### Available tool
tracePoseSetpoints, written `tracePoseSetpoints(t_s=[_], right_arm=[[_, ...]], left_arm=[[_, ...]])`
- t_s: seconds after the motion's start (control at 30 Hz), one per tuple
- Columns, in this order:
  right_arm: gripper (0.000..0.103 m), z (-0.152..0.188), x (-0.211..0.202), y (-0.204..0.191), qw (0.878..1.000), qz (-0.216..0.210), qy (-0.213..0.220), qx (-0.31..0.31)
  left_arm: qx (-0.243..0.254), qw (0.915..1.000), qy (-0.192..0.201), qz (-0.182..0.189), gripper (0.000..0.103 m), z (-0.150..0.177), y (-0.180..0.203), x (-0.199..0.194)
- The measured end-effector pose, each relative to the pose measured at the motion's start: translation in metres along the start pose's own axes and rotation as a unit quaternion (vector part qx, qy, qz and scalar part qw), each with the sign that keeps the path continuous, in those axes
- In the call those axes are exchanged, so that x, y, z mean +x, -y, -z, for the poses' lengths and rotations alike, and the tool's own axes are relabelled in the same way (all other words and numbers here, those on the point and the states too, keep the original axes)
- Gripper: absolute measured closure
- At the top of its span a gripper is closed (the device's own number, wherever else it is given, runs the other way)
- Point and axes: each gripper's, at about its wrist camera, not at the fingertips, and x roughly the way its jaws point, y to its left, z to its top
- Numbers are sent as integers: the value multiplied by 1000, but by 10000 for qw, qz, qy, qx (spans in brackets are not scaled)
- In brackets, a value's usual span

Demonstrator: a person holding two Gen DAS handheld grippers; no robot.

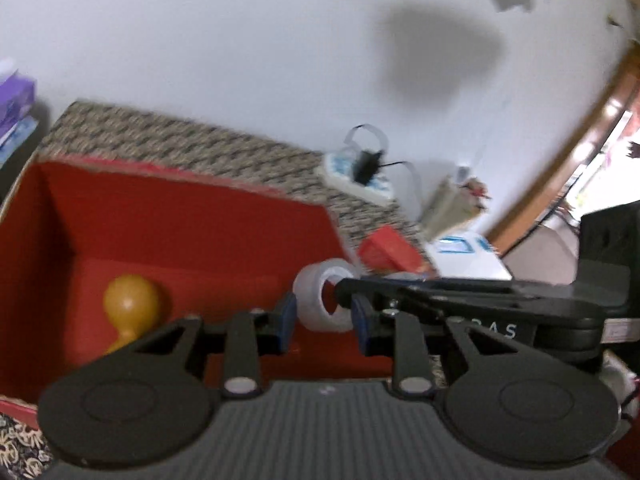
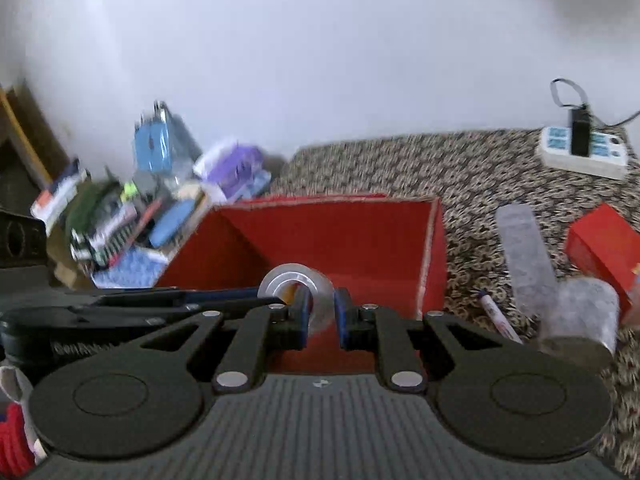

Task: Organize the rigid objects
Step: 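Carry the tape roll into the red box and open the right gripper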

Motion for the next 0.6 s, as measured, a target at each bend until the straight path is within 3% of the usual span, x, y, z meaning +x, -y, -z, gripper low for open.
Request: tracePoseSetpoints(t_s=[0.17,0.3,0.6], right_arm=[[103,-11,40,2,9976,483,-381,-313],[103,-12,52,7,9958,782,-193,-446],[103,-4,55,22,9967,808,-7,-49]], left_arm=[[-277,9989,-188,-321,76,-3,-21,27],[-275,9977,-278,-553,76,0,-27,36],[-103,9929,-404,-1111,76,9,-33,43]])
